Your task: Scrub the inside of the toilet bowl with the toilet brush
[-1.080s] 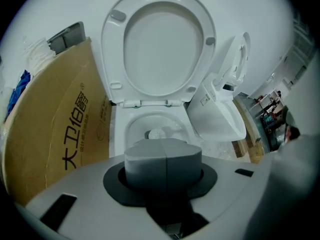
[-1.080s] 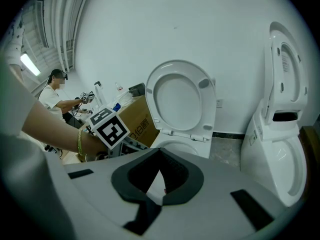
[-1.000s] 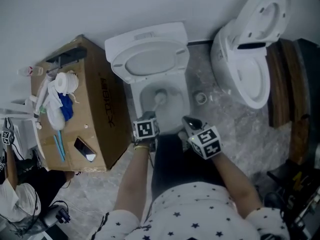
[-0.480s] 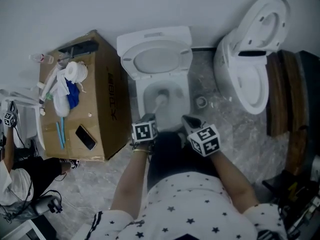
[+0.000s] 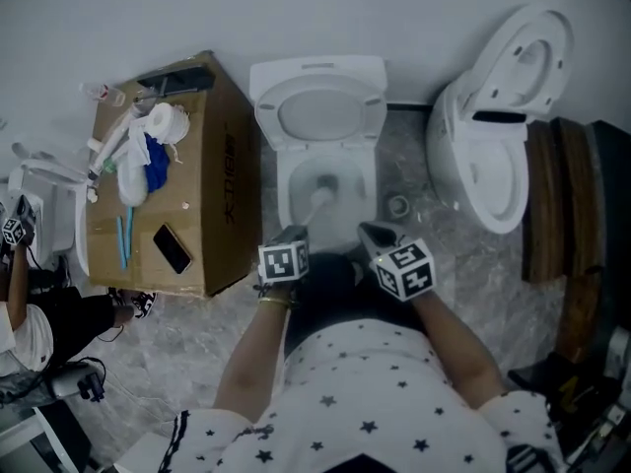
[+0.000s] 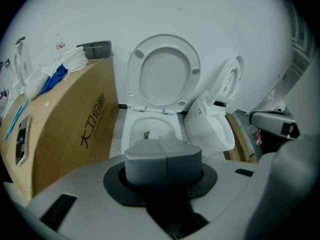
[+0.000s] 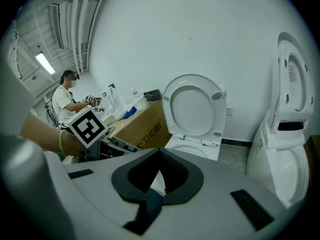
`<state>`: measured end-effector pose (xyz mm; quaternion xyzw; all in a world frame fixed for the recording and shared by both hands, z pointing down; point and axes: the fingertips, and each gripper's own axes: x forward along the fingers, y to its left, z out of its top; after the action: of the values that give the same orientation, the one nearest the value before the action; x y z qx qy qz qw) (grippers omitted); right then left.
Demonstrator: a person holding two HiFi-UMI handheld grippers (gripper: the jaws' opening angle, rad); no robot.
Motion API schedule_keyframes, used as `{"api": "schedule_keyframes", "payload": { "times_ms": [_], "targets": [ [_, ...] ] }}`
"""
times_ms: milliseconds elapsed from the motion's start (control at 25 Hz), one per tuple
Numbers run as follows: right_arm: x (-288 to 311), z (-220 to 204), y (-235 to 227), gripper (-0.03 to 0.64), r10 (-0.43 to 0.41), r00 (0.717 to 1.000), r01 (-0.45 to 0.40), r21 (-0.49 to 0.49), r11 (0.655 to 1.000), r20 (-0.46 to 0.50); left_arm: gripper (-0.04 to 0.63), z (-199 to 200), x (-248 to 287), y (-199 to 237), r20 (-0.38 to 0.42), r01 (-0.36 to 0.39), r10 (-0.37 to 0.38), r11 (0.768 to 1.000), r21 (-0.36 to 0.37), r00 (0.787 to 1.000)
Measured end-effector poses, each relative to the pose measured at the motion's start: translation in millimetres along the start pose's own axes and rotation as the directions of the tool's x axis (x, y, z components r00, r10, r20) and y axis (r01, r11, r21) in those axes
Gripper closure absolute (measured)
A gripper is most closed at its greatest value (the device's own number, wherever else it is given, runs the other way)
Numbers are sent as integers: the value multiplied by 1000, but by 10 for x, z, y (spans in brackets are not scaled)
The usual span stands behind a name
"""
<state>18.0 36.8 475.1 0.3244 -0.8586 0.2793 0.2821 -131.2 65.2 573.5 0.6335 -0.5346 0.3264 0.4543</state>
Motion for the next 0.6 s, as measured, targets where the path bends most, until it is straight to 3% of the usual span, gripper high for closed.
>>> {"api": "schedule_keyframes", "payload": {
  "times_ms": [600],
  "targets": [
    [-234, -61, 166, 611, 21, 1000, -20, -36, 999, 22, 448, -295, -502, -142, 63, 43, -37, 995, -95, 997]
  ]
}}
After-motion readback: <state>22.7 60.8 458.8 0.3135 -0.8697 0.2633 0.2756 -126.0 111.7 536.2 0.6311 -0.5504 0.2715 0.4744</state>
